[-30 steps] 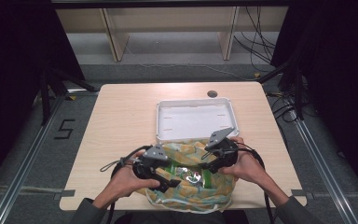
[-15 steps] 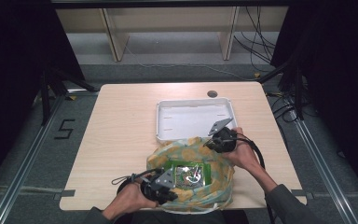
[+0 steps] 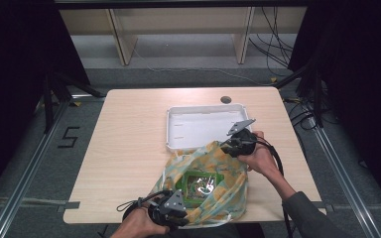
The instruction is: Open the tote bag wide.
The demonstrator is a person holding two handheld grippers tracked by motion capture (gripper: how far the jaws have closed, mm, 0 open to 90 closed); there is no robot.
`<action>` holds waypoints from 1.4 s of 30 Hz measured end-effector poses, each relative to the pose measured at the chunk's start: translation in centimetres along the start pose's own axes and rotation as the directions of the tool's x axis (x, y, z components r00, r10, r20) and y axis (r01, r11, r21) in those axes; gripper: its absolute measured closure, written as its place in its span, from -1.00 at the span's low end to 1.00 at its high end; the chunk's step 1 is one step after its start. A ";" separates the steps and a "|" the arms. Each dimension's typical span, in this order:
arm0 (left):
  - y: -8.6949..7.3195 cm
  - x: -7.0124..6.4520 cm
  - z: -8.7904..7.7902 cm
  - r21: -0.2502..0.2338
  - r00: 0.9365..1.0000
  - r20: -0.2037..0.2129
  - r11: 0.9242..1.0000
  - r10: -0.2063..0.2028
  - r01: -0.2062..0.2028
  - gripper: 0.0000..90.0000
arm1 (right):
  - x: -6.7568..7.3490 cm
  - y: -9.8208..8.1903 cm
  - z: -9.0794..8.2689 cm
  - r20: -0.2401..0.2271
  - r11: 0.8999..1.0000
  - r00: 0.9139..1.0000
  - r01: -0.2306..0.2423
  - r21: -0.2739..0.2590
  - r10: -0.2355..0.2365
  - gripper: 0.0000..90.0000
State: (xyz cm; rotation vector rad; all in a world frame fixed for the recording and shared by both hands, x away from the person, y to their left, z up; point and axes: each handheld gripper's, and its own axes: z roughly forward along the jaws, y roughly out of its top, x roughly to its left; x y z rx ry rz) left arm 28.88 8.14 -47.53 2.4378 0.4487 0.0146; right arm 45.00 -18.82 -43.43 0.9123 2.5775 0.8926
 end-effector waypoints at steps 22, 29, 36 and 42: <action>1.5 0.9 -2.7 -0.260 0.969 -0.123 0.949 -0.215 0.177 0.51 | 6.8 0.3 -1.3 -0.297 0.984 0.940 0.178 0.001 -0.169 -0.07; 1.5 1.0 -1.5 -0.157 0.974 -0.159 0.978 -0.160 0.135 0.89 | 6.7 0.0 0.9 -0.313 0.985 0.941 0.159 0.073 -0.129 -0.10; 1.3 1.1 0.3 -0.071 0.980 -0.153 0.991 -0.127 0.117 0.99 | 6.5 0.1 2.6 -0.321 0.977 0.940 0.166 0.135 -0.116 -0.11; 1.6 1.5 1.3 -0.057 0.978 -0.149 0.989 -0.143 0.136 0.99 | 6.4 -0.2 3.5 -0.331 0.973 0.937 0.173 0.153 -0.115 -0.12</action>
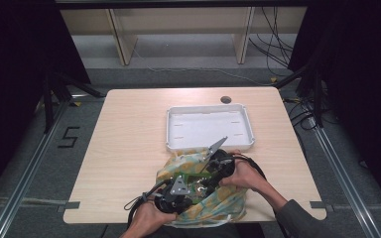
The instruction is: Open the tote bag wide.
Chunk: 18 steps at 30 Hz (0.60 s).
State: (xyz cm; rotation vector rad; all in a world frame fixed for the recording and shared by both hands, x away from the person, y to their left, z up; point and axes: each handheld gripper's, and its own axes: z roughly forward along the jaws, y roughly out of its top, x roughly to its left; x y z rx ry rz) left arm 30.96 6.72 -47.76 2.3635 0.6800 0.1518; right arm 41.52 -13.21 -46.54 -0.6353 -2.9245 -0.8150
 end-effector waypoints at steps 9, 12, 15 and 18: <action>0.1 0.1 0.7 0.054 0.999 0.025 0.998 0.024 -0.026 0.98 | -0.9 0.1 0.7 0.017 0.999 0.999 -0.050 0.010 0.050 -0.14; 0.2 0.2 0.8 0.055 0.999 0.021 0.998 0.036 -0.037 0.98 | -1.0 0.1 1.0 0.003 0.999 0.999 -0.043 0.022 0.043 -0.14; 0.1 0.0 1.2 0.040 1.000 0.021 0.999 -0.017 0.016 0.98 | -0.9 0.1 1.4 -0.002 0.998 0.999 -0.053 0.042 0.053 -0.15; 0.1 0.1 1.4 0.059 1.000 0.027 0.998 0.013 -0.015 0.98 | -0.9 0.1 1.6 -0.011 0.998 0.999 -0.051 0.041 0.051 -0.13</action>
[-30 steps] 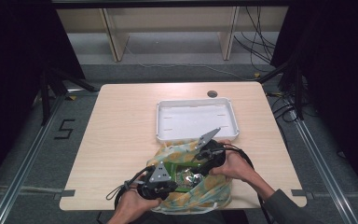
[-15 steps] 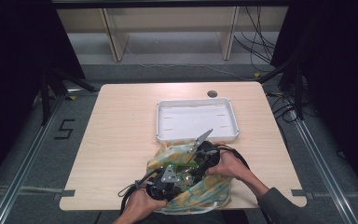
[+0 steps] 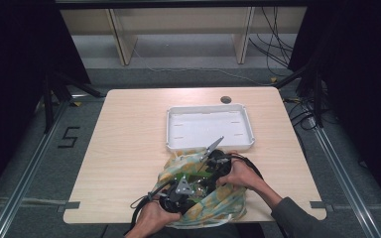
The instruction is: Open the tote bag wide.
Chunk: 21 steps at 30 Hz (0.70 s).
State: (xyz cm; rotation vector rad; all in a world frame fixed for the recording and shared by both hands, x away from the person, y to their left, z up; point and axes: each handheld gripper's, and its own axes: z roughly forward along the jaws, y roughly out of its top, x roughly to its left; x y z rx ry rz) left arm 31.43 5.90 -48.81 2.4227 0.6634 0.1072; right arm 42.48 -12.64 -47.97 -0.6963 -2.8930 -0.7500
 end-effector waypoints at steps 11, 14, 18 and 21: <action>0.1 0.0 0.4 -0.015 1.000 -0.003 0.999 -0.029 0.029 0.98 | -0.1 -0.1 -0.1 -0.086 0.995 0.991 -0.102 -0.007 0.101 -0.01; 0.1 -0.1 0.4 -0.021 0.999 -0.008 0.998 -0.053 0.052 0.98 | 0.0 0.1 -0.2 -0.113 0.996 0.990 -0.087 -0.003 0.086 0.05; 0.1 -0.1 0.4 -0.014 1.000 -0.007 1.000 -0.028 0.028 0.98 | 0.3 0.3 -1.4 -0.143 0.994 0.985 -0.101 -0.039 0.094 0.31; 0.0 -0.2 0.6 -0.010 0.999 -0.021 0.999 -0.037 0.037 0.98 | 0.5 0.3 -2.0 -0.165 0.996 0.984 -0.072 -0.057 0.061 0.43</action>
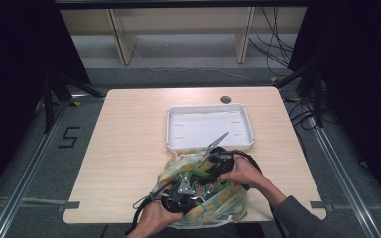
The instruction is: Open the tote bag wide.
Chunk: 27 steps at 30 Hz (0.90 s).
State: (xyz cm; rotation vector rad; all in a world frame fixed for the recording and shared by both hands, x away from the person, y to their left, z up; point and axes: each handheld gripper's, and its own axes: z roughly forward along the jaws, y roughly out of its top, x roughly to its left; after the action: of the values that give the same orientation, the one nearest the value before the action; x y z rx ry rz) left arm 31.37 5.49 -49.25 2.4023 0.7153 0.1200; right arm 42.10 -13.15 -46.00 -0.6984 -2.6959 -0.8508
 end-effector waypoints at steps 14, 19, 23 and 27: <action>0.3 0.3 -0.7 -0.007 0.999 0.036 1.000 0.014 -0.013 0.88 | 2.0 0.5 -1.2 -0.006 1.000 1.000 0.017 -0.006 -0.017 0.69; 0.8 0.0 -2.6 -0.117 0.998 0.059 0.992 -0.031 0.038 0.71 | 2.4 0.7 -1.7 0.027 0.997 0.997 0.078 -0.020 -0.078 0.70; 1.1 -0.2 -4.0 -0.154 0.998 0.052 0.987 -0.047 0.055 0.59 | 2.6 0.8 -2.3 0.039 0.994 0.993 0.112 -0.011 -0.111 0.70; 1.5 -0.2 -6.2 -0.189 0.999 0.030 0.982 -0.015 0.020 0.52 | 2.8 0.8 -2.6 0.089 0.986 0.982 0.167 0.005 -0.167 0.70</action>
State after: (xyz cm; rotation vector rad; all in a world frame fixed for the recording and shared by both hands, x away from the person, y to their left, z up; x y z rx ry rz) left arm 30.40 7.73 -43.39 2.2115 0.6806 0.1400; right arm 40.30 -13.05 -42.57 -0.5277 -2.8664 -0.8811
